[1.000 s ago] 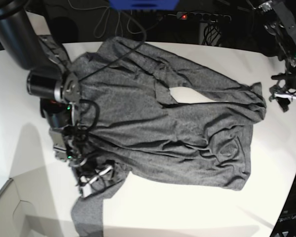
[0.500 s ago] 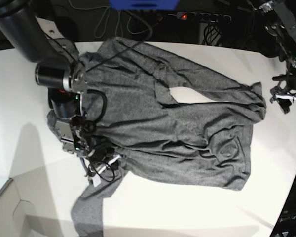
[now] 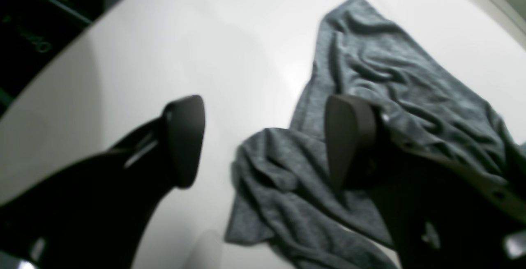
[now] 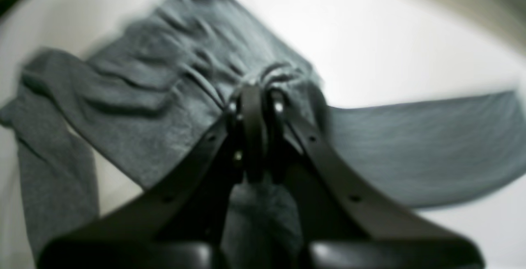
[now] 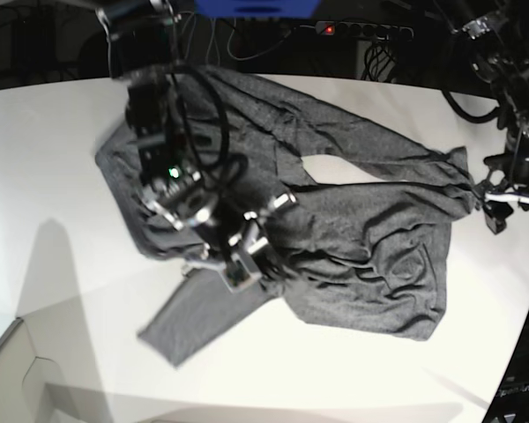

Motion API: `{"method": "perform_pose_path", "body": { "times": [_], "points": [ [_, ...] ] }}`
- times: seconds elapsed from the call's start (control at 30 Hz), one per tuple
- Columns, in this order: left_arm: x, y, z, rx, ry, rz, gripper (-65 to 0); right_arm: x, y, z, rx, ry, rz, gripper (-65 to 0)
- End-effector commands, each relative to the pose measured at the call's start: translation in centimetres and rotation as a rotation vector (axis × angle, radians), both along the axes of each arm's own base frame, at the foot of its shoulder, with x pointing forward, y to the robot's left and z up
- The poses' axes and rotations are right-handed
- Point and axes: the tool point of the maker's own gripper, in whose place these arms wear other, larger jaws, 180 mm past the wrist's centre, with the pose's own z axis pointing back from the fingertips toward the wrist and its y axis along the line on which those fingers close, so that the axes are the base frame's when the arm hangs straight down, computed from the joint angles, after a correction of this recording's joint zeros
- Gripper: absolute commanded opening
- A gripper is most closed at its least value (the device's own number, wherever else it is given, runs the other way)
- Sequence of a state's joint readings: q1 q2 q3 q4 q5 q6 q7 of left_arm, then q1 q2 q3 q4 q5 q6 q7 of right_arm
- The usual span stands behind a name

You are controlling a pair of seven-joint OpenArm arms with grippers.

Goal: Layout the t-shirt on the table in an organized manner, then fold the t-shirt properly
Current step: 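Lift the right gripper and grasp fabric at the shirt middle, then grasp the hem with the left gripper and pull it away from the collar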

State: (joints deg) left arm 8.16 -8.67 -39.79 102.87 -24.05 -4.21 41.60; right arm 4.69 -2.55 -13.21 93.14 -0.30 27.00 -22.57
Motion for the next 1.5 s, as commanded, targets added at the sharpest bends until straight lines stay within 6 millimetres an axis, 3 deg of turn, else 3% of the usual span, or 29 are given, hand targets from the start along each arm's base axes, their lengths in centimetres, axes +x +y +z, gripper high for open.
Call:
{"method": "perform_pose_path", "body": {
  "times": [0.0, 0.1, 0.33, 0.47, 0.57, 0.63, 0.73, 0.8, 0.97, 1.17, 1.23, 1.3, 1.47],
  "points": [
    [0.4, 0.4, 1.7, 0.030, -0.049, 0.003, -21.3, -0.3, 0.3, 1.2, 0.019, -0.034, 0.005, -65.0],
    [0.6, 0.5, 1.6, 0.028, -0.049, 0.005, -21.3, -1.4, 0.3, 1.1, 0.023, -0.030, 0.007, -65.0],
    [0.9, 0.4, 2.2, 0.028, -0.067, 0.002, -21.3, -4.7, 0.8, -2.1, 0.029, 0.066, 0.017, -65.0],
    [3.0, -1.2, 3.6, 0.022, -0.114, -0.043, -21.2, -6.8, 1.5, -3.7, 0.003, 0.110, 0.066, -65.0],
    [4.9, -3.1, 5.5, 0.038, -0.162, -0.108, -21.2, -8.4, 1.9, -4.9, -0.016, 0.144, 0.098, -65.0],
    [6.8, -5.7, 6.9, 0.047, -0.198, -0.187, -21.2, -8.9, 1.7, -5.5, -0.024, 0.159, 0.099, -63.5],
    [10.1, -10.5, 9.3, 0.055, -0.258, -0.317, -21.2, -9.5, 1.5, -6.0, -0.028, 0.178, 0.097, -53.6],
    [12.1, -13.9, 9.5, 0.067, -0.255, -0.402, -21.1, -10.0, 1.2, -6.3, -0.026, 0.189, 0.089, -46.0],
    [17.5, -23.0, 6.5, 0.080, -0.145, -0.563, -21.1, -9.8, -0.5, -5.5, -0.014, 0.175, 0.031, -33.5],
    [20.4, -32.9, 0.9, -0.026, 0.046, -0.715, -21.1, -9.5, -2.1, -5.2, -0.005, 0.173, -0.031, -31.7],
    [20.9, -35.4, -0.1, -0.024, 0.085, -0.754, -21.1, -9.5, -2.7, -5.4, -0.008, 0.176, -0.047, -31.7],
    [21.2, -36.9, -1.4, -0.019, 0.113, -0.779, -21.1, -9.3, -3.6, -5.6, -0.016, 0.182, -0.071, -31.7],
    [20.9, -37.4, -5.7, 0.034, 0.150, -0.792, -21.1, -9.0, -6.1, -6.1, -0.031, 0.190, -0.135, -31.7]
  ]
}}
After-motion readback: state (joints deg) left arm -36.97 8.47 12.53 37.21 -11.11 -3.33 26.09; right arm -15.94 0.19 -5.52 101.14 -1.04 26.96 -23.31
